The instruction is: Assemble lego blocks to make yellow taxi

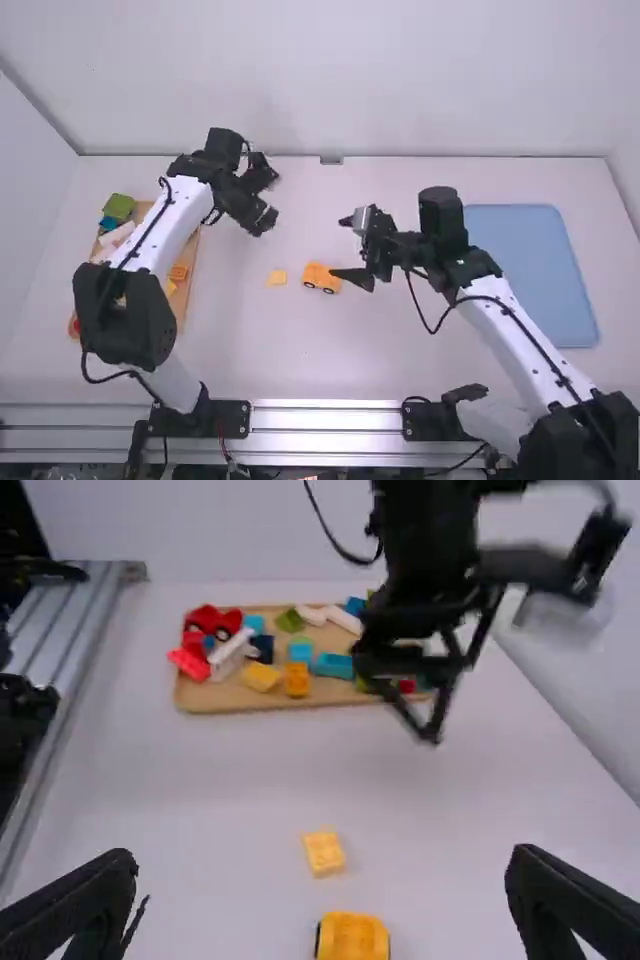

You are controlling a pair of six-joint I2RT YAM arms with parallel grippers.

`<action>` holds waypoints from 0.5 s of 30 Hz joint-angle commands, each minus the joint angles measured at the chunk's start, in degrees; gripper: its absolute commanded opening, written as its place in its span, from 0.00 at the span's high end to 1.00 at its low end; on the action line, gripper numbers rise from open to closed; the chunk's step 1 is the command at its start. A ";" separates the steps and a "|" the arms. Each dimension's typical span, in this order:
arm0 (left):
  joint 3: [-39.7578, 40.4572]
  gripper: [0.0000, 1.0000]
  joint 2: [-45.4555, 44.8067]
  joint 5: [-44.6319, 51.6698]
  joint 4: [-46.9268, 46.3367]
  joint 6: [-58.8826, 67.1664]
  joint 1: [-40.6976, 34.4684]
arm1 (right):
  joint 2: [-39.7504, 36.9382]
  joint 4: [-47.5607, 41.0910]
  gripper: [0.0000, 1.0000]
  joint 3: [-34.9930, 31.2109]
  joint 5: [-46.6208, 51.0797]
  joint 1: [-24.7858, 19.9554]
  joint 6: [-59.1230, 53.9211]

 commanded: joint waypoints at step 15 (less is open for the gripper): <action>-31.74 0.01 -0.09 35.17 26.77 37.90 9.18 | 7.21 11.54 0.02 -1.25 -6.73 -0.74 3.67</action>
